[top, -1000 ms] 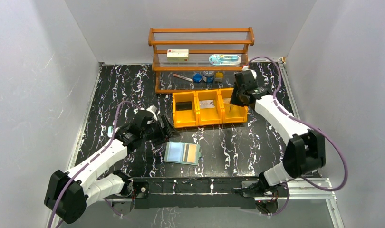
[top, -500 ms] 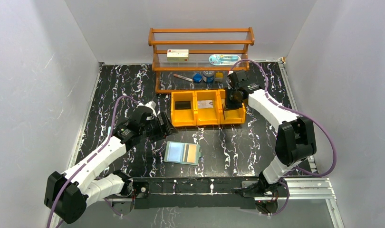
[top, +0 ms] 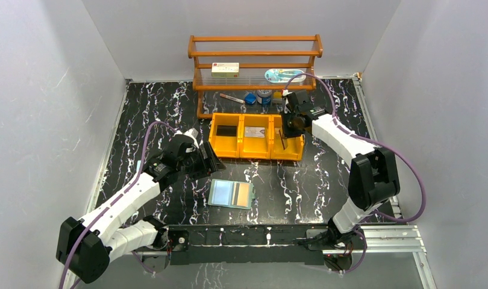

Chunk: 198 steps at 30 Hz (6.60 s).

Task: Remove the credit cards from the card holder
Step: Place the credit card in the storage box, then remove the credit card from the card holder.

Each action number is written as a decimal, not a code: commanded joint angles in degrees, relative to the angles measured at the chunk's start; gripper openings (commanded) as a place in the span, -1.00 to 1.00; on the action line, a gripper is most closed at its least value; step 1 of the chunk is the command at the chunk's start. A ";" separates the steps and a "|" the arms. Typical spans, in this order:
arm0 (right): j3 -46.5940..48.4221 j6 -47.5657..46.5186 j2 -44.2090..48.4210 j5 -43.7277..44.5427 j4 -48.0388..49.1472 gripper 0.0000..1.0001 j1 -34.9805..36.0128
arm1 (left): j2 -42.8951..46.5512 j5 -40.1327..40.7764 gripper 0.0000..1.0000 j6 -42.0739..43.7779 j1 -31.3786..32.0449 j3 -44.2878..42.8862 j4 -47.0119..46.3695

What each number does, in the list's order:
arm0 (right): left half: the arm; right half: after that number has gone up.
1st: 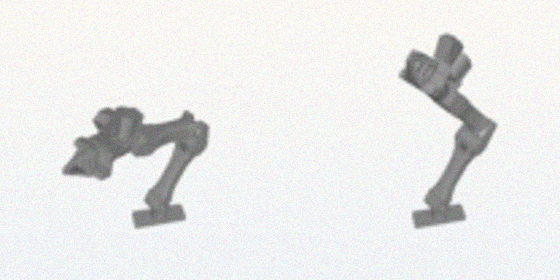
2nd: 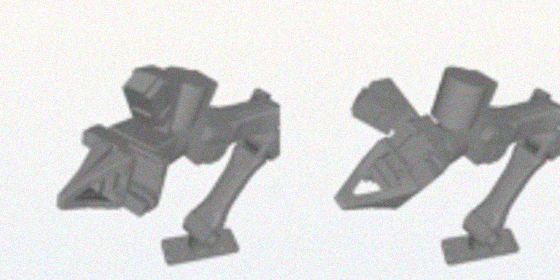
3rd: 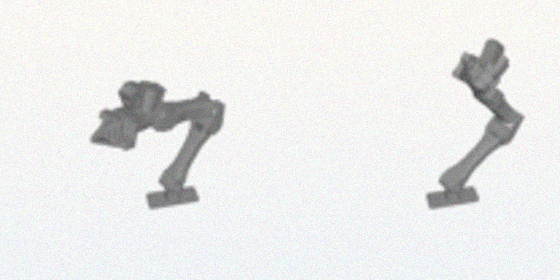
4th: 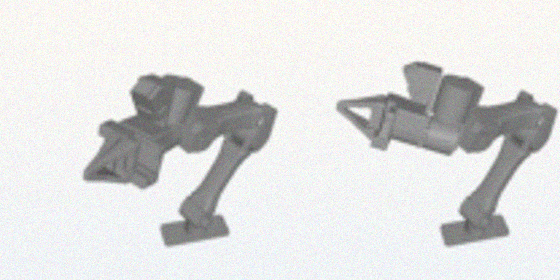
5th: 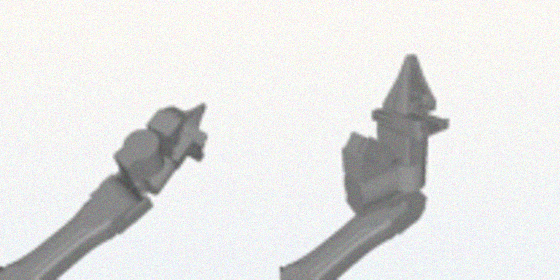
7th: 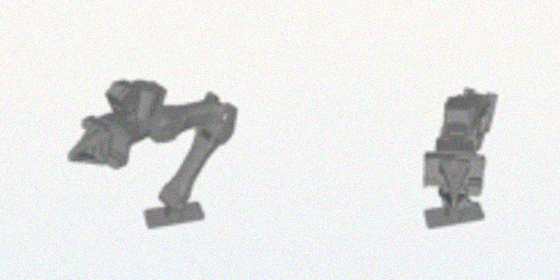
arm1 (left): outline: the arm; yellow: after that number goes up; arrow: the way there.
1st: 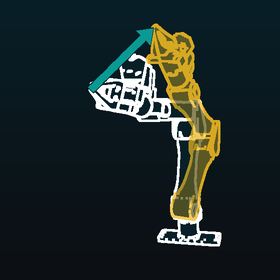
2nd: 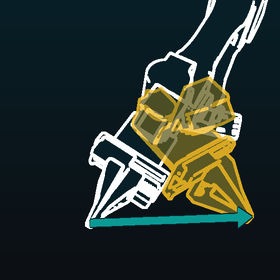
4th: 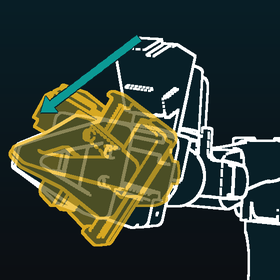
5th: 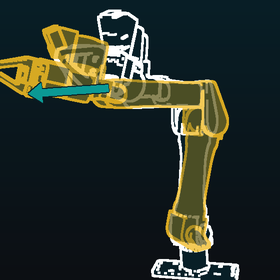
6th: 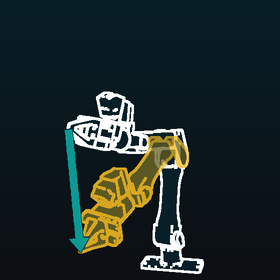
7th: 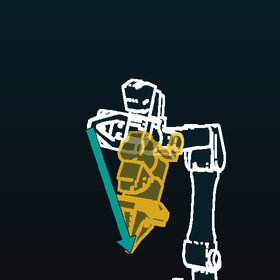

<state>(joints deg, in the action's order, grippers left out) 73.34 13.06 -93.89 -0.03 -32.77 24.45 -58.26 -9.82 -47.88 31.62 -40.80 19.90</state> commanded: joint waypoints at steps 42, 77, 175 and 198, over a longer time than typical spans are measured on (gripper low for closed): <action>-12.70 -72.34 -1.49 -5.89 26.95 -0.95 -0.55 | 3.59 4.38 0.44 4.53 -0.16 -2.25 7.02; -12.90 -72.97 -5.39 -2.75 28.90 -0.56 -0.63 | 3.93 4.94 0.44 4.62 -0.16 -1.32 8.23; -24.62 49.43 -0.30 0.02 20.69 -0.64 31.40 | -18.96 -20.50 -0.08 7.50 0.21 2.86 -5.13; -25.27 49.85 -1.12 -3.74 24.43 -0.63 30.29 | -24.99 -23.55 -0.53 3.23 2.66 6.20 -14.01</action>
<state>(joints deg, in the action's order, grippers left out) 47.94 62.83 -93.54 -4.49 -9.28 54.87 -83.35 -29.34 -42.81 33.95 -35.77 9.17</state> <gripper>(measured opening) 0.186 0.259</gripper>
